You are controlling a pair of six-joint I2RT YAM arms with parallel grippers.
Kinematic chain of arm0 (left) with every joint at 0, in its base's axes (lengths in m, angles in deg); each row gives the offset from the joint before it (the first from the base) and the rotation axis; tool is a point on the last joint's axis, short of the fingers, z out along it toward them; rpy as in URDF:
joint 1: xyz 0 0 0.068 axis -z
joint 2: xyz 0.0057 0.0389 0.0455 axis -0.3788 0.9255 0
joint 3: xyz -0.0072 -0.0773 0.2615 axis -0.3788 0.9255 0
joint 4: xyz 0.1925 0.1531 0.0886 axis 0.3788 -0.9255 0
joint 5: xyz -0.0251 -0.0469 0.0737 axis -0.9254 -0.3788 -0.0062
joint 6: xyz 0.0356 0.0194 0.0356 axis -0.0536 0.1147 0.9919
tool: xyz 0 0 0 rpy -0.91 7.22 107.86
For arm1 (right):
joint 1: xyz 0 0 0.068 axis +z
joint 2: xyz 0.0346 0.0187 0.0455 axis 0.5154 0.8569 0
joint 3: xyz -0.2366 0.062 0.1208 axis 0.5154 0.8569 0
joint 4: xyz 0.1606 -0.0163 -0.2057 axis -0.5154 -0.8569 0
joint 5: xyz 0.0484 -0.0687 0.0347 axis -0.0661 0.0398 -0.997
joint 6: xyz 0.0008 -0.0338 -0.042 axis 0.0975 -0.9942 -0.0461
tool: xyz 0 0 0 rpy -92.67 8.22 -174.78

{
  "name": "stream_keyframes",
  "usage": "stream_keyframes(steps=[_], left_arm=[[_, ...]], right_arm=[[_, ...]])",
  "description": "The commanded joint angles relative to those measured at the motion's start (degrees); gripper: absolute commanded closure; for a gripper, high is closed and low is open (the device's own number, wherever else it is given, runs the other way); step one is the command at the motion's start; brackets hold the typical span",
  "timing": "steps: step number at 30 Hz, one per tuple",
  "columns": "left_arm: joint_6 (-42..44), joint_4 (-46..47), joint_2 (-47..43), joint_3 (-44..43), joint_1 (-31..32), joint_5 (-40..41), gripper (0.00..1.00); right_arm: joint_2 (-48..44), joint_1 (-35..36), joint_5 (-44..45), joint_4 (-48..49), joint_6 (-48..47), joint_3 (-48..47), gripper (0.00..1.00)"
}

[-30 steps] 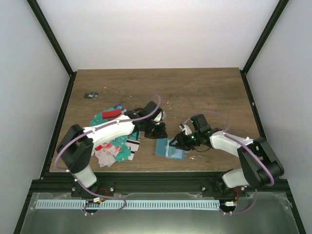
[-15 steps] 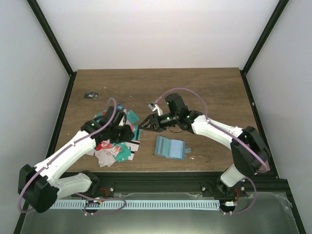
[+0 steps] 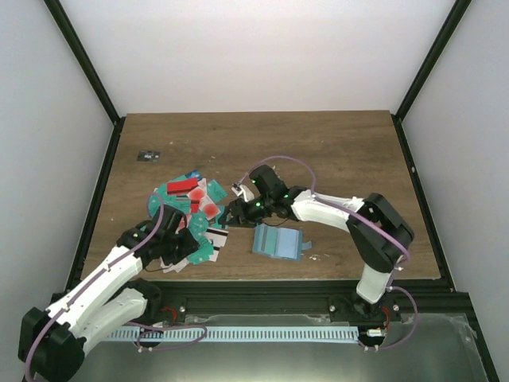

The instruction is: Put the credit cards into the card holder

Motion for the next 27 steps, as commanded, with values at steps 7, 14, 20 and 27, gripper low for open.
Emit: stream_keyframes(steps=[7, 14, 20, 27], left_arm=[[-8.9, 2.2, -5.4, 8.1, -3.9, -0.2, 0.55], [-10.0, 5.6, -7.4, 12.6, -4.1, -2.5, 0.48], [-7.4, 13.1, -2.9, 14.4, -4.1, -3.7, 0.48], [-5.7, 22.1, 3.9, 14.4, -4.0, -6.4, 0.5]], right_arm=[[11.2, 5.6, 4.3, -5.8, -3.5, -12.8, 0.51], [16.3, 7.6, 5.7, -9.6, -4.4, -15.9, 0.51], [19.4, 7.6, 5.8, -11.1, -4.9, -17.7, 0.51], [20.2, 7.4, 9.9, -15.1, -6.3, -18.4, 0.51]])
